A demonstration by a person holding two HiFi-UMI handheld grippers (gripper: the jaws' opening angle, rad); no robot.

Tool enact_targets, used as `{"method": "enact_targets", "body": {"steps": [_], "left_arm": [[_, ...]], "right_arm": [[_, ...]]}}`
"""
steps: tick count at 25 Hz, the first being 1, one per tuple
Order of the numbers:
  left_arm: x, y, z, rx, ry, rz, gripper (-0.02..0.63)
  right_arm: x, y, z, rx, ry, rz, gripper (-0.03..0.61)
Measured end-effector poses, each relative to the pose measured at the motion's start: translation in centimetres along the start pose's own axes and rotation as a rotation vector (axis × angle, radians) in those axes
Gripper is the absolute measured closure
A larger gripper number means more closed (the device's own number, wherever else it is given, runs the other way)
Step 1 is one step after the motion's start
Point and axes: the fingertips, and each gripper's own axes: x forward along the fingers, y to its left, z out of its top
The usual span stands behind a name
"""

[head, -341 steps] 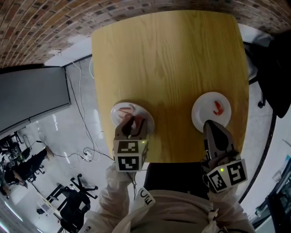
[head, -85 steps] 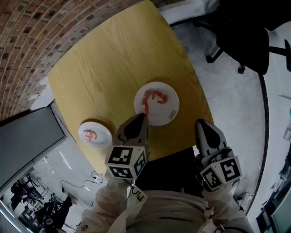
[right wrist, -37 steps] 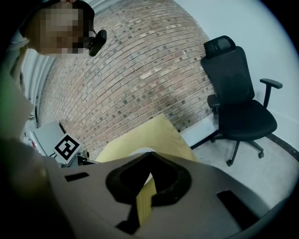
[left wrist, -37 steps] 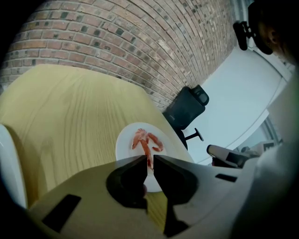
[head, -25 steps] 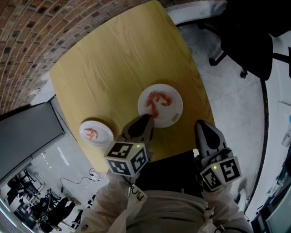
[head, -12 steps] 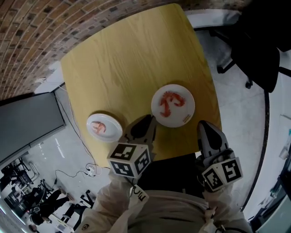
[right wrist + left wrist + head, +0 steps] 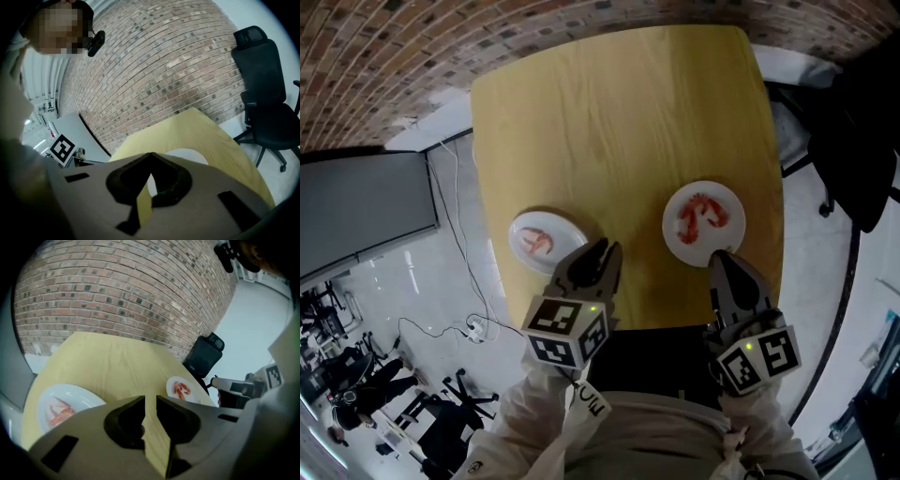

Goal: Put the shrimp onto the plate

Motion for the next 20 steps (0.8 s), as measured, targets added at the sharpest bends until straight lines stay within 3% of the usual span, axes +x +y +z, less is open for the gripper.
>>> {"method": "enact_targets", "body": {"steps": [10,14,20], "left_arm": [[-3.7,6.0,-1.6,0.032,0.037,0.069,0.489],[-4.2,8.1,-1.8,0.107,0.023,0.107,0.465],[-4.8,11.0,-2.6,0.256,0.112,0.15,0.431]], "right_arm": [[3.6,5.2,-1.5,-0.044,0.055,0.074,0.554],[4.7,6.4,-1.9,-0.056,0.074,0.095,0.555],[6.2,7.8,-2.1,-0.066,0.097,0.109,0.555]]}}
